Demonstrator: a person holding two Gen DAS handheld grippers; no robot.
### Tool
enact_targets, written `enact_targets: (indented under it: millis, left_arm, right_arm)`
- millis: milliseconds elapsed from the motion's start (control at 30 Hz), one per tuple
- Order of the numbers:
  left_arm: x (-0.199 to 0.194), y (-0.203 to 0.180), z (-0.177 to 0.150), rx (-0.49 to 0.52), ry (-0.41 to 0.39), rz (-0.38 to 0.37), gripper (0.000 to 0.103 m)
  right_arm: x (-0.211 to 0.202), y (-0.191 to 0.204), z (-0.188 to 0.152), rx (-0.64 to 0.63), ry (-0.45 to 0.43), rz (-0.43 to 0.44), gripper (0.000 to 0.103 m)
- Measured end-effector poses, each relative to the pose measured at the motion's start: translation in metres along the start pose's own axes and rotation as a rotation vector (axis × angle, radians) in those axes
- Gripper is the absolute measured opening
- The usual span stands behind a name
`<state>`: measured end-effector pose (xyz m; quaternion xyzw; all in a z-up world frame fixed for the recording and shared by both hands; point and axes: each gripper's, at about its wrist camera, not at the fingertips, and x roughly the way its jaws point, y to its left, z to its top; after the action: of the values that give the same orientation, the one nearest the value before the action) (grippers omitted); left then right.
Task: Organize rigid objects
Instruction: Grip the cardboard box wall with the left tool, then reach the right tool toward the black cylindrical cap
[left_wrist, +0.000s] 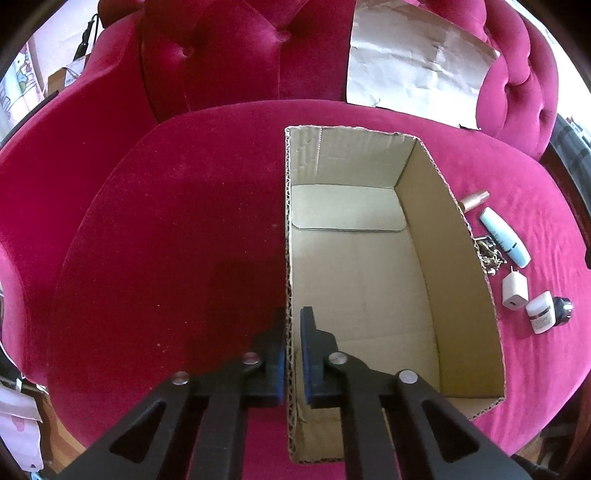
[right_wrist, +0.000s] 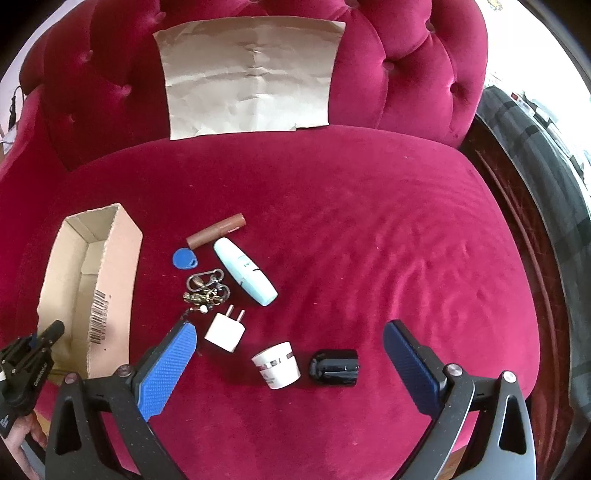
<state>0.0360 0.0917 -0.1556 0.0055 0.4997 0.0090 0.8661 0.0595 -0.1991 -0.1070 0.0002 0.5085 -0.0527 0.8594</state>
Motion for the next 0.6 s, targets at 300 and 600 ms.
enact_targets:
  millis: [300, 600]
  left_arm:
    - [0.001, -0.005, 0.002, 0.0, -0.009, 0.024, 0.004]
    - [0.0, -0.005, 0.002, 0.001, -0.007, 0.017, 0.004]
  right_arm:
    - [0.003, -0.011, 0.002, 0.024, -0.004, 0.002, 0.103]
    - [0.009, -0.025, -0.002, 0.039, 0.012, -0.023, 0.103]
